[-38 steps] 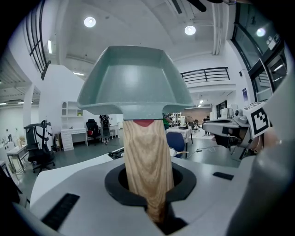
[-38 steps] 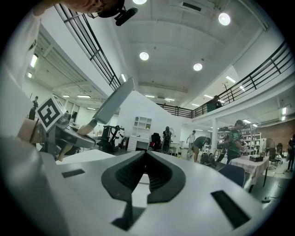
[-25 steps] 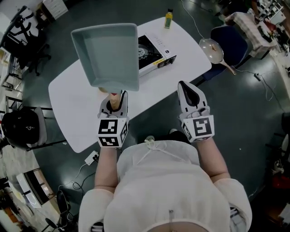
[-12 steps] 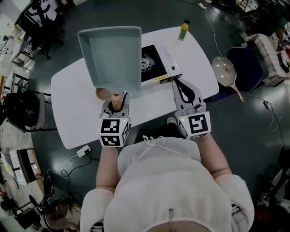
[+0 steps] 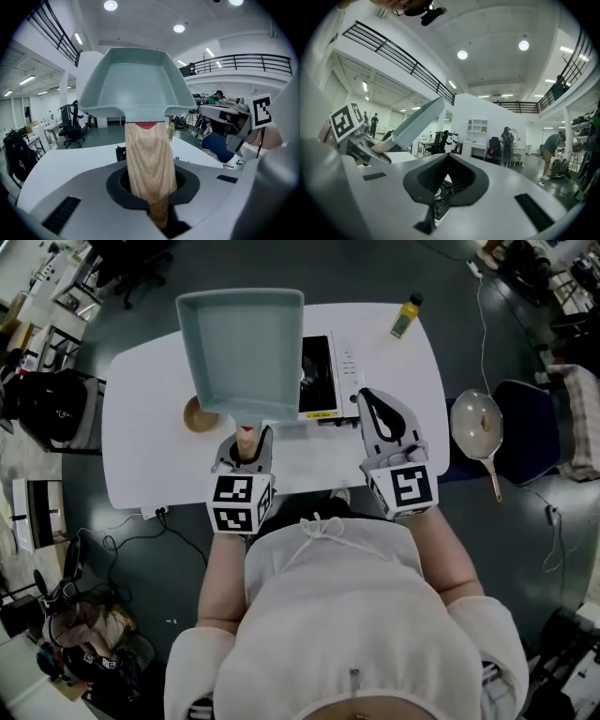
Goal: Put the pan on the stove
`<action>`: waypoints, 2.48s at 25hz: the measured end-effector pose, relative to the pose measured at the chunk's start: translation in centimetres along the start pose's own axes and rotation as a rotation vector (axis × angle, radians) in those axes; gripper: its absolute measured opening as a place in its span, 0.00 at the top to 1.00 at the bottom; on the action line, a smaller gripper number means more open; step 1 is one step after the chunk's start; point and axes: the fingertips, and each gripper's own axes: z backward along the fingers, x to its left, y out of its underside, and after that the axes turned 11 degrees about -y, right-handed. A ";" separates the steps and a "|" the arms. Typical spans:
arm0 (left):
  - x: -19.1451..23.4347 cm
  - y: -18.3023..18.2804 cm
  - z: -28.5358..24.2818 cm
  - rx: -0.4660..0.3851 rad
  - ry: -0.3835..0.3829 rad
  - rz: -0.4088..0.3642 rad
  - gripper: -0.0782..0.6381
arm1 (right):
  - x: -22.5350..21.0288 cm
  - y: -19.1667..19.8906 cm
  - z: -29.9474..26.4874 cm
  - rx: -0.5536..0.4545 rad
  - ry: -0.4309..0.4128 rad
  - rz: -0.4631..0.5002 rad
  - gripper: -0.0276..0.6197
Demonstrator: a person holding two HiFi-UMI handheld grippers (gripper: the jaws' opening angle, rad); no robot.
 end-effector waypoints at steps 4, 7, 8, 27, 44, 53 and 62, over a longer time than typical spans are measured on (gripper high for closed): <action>-1.8 2.4 -1.9 0.103 -0.043 0.032 0.81 | -1.2 1.9 -0.7 0.029 -0.082 -0.029 0.95; -2.8 4.0 -3.4 0.181 -0.060 0.043 0.81 | -2.2 3.3 -1.4 0.047 -0.120 -0.069 0.95; -3.0 4.5 -4.0 0.208 -0.065 0.046 0.81 | -2.5 3.7 -1.7 0.044 -0.133 -0.072 0.95; -4.6 12.4 -10.4 0.623 -0.068 0.125 0.81 | -5.9 12.2 -6.3 0.191 -0.248 -0.187 0.95; -4.6 13.1 -11.0 0.837 -0.013 0.168 0.80 | -7.0 12.6 -7.9 0.204 -0.251 -0.184 0.95; -6.1 12.6 -10.5 0.894 0.066 0.274 0.78 | -6.3 12.8 -7.1 0.208 -0.263 -0.181 0.95; -6.6 11.0 -10.7 0.790 0.130 0.279 0.49 | -5.6 12.7 -5.6 0.231 -0.237 -0.173 0.95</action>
